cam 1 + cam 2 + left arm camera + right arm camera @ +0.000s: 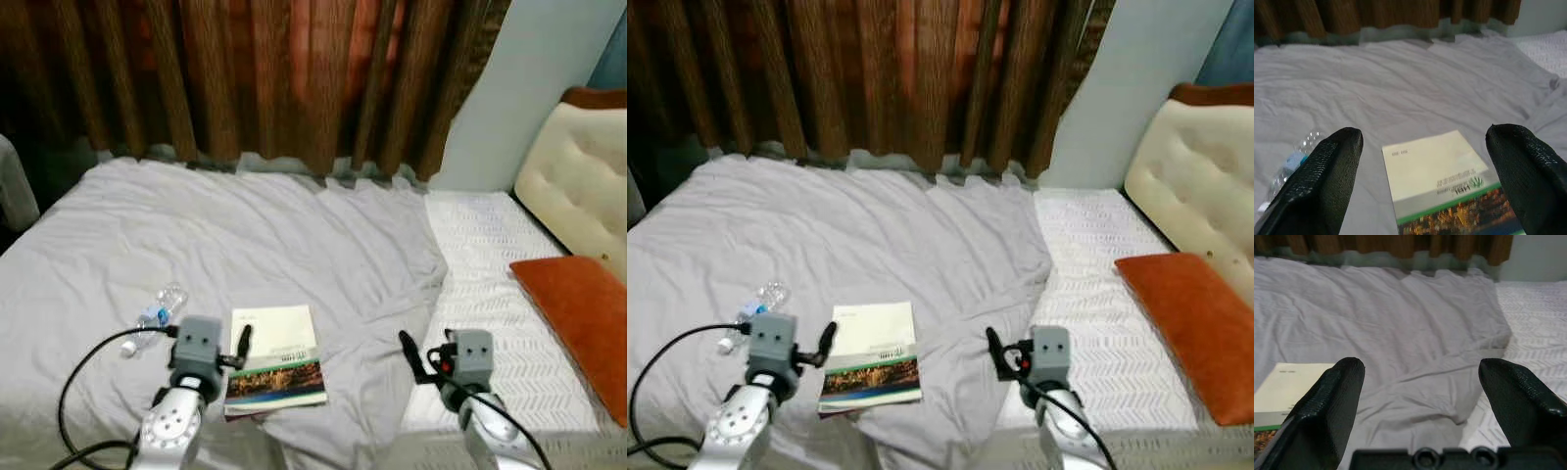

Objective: Clean up the room

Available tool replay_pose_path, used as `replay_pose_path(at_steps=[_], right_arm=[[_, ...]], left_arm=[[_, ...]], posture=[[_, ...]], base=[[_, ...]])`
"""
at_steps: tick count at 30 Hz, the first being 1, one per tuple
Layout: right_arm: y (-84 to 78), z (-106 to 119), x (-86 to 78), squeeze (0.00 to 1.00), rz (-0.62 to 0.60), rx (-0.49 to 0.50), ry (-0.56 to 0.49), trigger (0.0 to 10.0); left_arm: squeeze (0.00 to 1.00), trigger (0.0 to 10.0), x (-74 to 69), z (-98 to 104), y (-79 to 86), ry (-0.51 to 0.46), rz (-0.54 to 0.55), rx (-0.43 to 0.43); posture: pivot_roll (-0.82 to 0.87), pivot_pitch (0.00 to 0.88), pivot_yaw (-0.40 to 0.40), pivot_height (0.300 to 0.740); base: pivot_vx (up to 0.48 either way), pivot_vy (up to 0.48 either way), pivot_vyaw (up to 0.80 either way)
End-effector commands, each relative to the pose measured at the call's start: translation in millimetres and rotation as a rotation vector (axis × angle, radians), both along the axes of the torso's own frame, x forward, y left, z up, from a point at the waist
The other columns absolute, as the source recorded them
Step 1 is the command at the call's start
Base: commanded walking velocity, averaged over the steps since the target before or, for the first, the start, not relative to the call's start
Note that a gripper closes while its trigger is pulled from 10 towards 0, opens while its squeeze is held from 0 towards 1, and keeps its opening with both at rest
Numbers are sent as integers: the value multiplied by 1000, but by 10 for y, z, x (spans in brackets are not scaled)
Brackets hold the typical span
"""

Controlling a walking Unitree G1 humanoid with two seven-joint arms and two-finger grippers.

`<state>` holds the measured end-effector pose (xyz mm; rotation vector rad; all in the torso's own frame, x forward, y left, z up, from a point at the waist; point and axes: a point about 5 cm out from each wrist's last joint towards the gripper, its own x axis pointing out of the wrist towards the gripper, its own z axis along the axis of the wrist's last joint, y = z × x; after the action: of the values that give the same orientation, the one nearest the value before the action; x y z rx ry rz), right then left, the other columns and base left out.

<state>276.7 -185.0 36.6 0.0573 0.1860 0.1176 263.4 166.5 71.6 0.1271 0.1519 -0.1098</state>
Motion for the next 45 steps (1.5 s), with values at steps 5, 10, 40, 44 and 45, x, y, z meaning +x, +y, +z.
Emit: replay_pose_path(at_steps=[5, 10, 40, 44, 45], right_arm=[[108, -3, 41, 0, 48, 20, 11, 10000], [110, -18, 47, 0, 62, 20, 18, 10000], [988, -363, 113, 0, 128, 390, 340, 10000], [1076, -212, 267, 0, 142, 431, 296, 10000], [1078, -191, 291, 0, 144, 427, 291, 10000]], left_arm=[[0, 10000, -5, 44, 77, -26, 26, -2], [0, 10000, -16, 27, 72, -21, 31, -13], [0, 10000, -403, 471, 366, 61, -344, -34], [0, 10000, -522, 605, 386, 51, -360, -49], [0, 10000, -562, 605, 385, 58, -355, -55]], posture=[[117, 0, -114, 740], [122, 0, -119, 740], [262, 515, 52, 740], [292, 574, 57, 740], [294, 585, 56, 740]], base=[[441, 0, 0], [442, 0, 0], [203, 0, 139], [0, 0, 0], [0, 0, 0]])
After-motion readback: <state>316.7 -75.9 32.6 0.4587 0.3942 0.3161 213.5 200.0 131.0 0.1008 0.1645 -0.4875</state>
